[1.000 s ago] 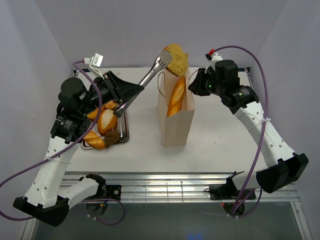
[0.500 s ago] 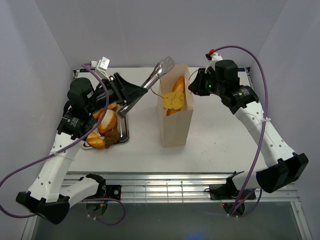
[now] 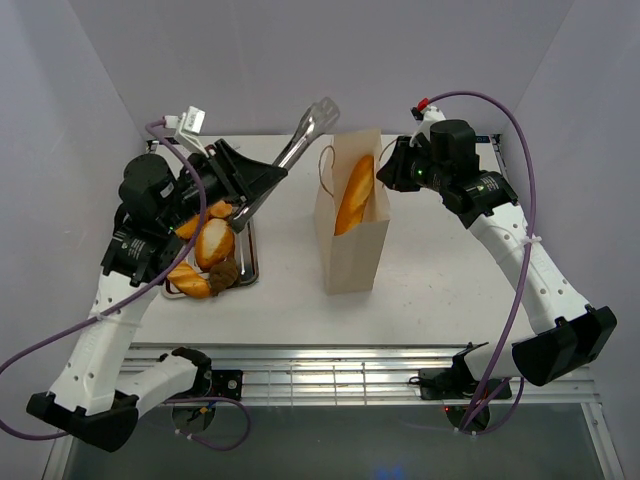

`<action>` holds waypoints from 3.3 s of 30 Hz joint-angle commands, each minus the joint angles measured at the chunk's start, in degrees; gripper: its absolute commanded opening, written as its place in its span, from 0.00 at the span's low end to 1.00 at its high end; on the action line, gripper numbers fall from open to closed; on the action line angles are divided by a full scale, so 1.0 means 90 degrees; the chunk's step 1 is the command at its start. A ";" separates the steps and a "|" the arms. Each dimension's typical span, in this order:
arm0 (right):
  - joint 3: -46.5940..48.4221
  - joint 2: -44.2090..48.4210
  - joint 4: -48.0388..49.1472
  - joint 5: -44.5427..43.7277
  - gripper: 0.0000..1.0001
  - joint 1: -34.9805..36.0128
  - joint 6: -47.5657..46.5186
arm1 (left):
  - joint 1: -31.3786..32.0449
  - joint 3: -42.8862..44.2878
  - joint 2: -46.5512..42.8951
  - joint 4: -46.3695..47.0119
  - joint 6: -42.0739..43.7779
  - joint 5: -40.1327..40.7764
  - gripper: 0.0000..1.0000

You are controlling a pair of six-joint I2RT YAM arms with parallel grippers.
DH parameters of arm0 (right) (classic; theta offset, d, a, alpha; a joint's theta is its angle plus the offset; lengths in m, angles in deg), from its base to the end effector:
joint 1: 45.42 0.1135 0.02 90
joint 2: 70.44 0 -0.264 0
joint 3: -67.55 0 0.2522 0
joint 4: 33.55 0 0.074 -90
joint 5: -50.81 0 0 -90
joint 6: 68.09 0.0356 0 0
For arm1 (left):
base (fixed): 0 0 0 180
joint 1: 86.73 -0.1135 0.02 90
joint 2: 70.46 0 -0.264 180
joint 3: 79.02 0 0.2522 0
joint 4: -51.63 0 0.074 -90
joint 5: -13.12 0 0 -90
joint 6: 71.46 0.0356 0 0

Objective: Place the fake bread into the paper bag
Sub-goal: Place the fake bread in the paper bag, then pick up the fake bread from the plate.

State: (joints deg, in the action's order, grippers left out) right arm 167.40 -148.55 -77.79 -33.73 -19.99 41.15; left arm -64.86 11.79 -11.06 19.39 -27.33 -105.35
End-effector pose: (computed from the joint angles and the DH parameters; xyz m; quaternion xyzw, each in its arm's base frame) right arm 0.2704 0.1323 0.4234 -0.0713 0.8279 0.2475 0.4983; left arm 0.1850 -0.0925 0.4706 0.0253 0.7111 -0.5246 0.4673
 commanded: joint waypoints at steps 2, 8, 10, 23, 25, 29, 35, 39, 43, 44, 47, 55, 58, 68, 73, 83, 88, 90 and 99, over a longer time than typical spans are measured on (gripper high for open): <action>0.0093 0.0026 0.0105 -0.0069 0.25 0.0026 -0.0087 | 0.0002 0.0821 -0.0593 -0.0629 0.0330 0.0632 0.54; 0.0093 0.0055 0.0096 -0.0030 0.26 0.0026 -0.0097 | 0.0002 0.1155 -0.1277 -0.1753 0.0438 0.2077 0.56; 0.0093 0.0065 0.0105 -0.0010 0.26 0.0026 -0.0117 | 0.0002 0.1310 -0.1375 -0.2163 0.0535 0.2721 0.56; -0.0033 0.0075 0.0115 0.0107 0.26 0.0026 -0.0175 | 0.0002 0.0268 -0.0984 -0.5094 0.0897 0.5123 0.56; -0.0141 0.0075 0.0154 0.0146 0.26 0.0026 -0.0166 | 0.0002 0.0130 -0.0868 -0.5163 0.0994 0.5301 0.56; -0.0229 0.0075 0.0183 0.0195 0.26 0.0026 -0.0166 | 0.0002 -0.0260 -0.0662 -0.5203 0.1131 0.5672 0.57; -0.0287 0.0036 0.0203 0.0244 0.27 0.0026 -0.0166 | 0.0002 -0.0573 -0.0536 -0.5173 0.1248 0.5526 0.57; -0.0346 0.0046 0.0261 0.0273 0.27 0.0026 -0.0156 | 0.0002 -0.0651 -0.0379 -0.5076 0.1268 0.5526 0.58; -0.0327 0.0055 0.0252 0.0283 0.27 0.0026 -0.0136 | 0.0002 -0.0730 -0.0058 -0.4657 0.1424 0.5517 0.59; -0.0317 0.0065 0.0242 0.0283 0.28 0.0026 -0.0136 | -0.0008 -0.0720 0.0021 -0.4588 0.1463 0.5497 0.59; -0.0268 0.0075 0.0203 0.0244 0.30 0.0026 -0.0156 | -0.0008 -0.0584 0.0421 -0.4217 0.1658 0.5507 0.60; -0.0180 0.0075 0.0135 0.0195 0.30 0.0026 -0.0166 | -0.0242 0.0392 0.2186 -0.3651 0.2361 0.5721 0.63; -0.0180 0.0075 0.0144 0.0176 0.30 0.0026 -0.0185 | -0.0418 0.0725 0.2860 -0.3534 0.2664 0.5780 0.62; -0.0170 0.0016 0.0144 0.0166 0.30 0.0026 -0.0195 | -0.0584 0.1330 0.4064 -0.3162 0.3084 0.6093 0.60; -0.0170 -0.0013 0.0154 0.0175 0.30 0.0026 -0.0195 | -0.0584 0.1438 0.4396 -0.3162 0.3124 0.6103 0.60; -0.0200 -0.0032 0.0213 0.0234 0.30 0.0026 -0.0136 | -0.0574 0.1029 0.4309 -0.3162 0.3094 0.6298 0.59; -0.0141 -0.0042 0.0222 0.0263 0.30 0.0026 -0.0117 | -0.0535 0.0882 0.4162 -0.3162 0.3094 0.6357 0.59; -0.0141 -0.0033 0.0223 0.0273 0.30 0.0026 -0.0097 | -0.0525 0.0794 0.4152 -0.3171 0.3114 0.6327 0.59; -0.0219 0.0016 0.0252 0.0273 0.30 0.0026 -0.0097 | -0.0369 0.0559 0.4104 -0.3201 0.3036 0.6308 0.59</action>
State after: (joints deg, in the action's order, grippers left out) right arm 164.77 -148.72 -77.26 -31.88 -19.99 40.74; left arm -68.71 17.26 29.31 -10.05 0.26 -49.63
